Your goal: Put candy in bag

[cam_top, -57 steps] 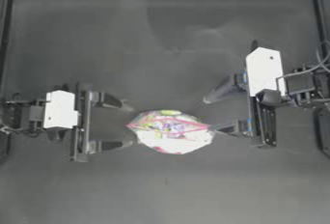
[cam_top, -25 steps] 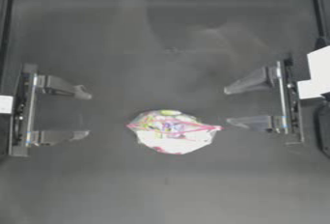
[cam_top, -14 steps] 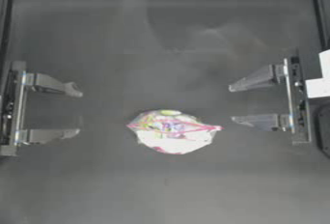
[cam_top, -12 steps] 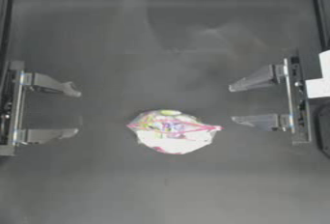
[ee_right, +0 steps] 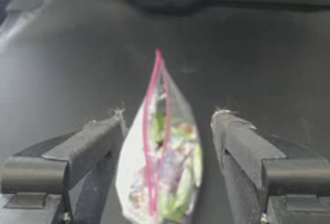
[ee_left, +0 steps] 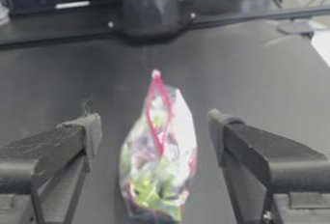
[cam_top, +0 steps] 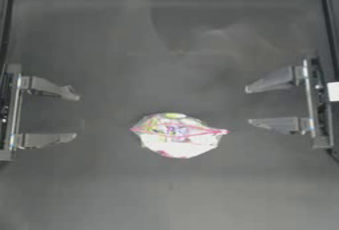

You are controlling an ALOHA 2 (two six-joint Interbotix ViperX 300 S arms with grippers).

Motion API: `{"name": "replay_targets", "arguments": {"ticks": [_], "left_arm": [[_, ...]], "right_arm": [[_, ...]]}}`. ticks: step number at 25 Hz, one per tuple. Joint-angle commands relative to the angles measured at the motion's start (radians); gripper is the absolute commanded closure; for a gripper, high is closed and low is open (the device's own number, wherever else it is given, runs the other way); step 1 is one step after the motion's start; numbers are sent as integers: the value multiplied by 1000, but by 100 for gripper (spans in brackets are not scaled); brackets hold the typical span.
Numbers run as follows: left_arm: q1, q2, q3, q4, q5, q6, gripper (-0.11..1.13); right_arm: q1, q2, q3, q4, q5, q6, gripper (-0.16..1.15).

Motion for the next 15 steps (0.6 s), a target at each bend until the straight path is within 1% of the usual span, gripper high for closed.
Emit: {"name": "replay_targets", "arguments": {"ticks": [1,9,15], "left_arm": [[-5,0,-9,3,2,2,5],[-5,-40,5,2,14,0,5],[-6,-64,17,5,15,9,5]], "right_arm": [[2,-11,-2,0,-14,-2,9],[2,-25,18,-3,-20,-3,9],[2,-44,58,-3,-78,-3,9]]}}
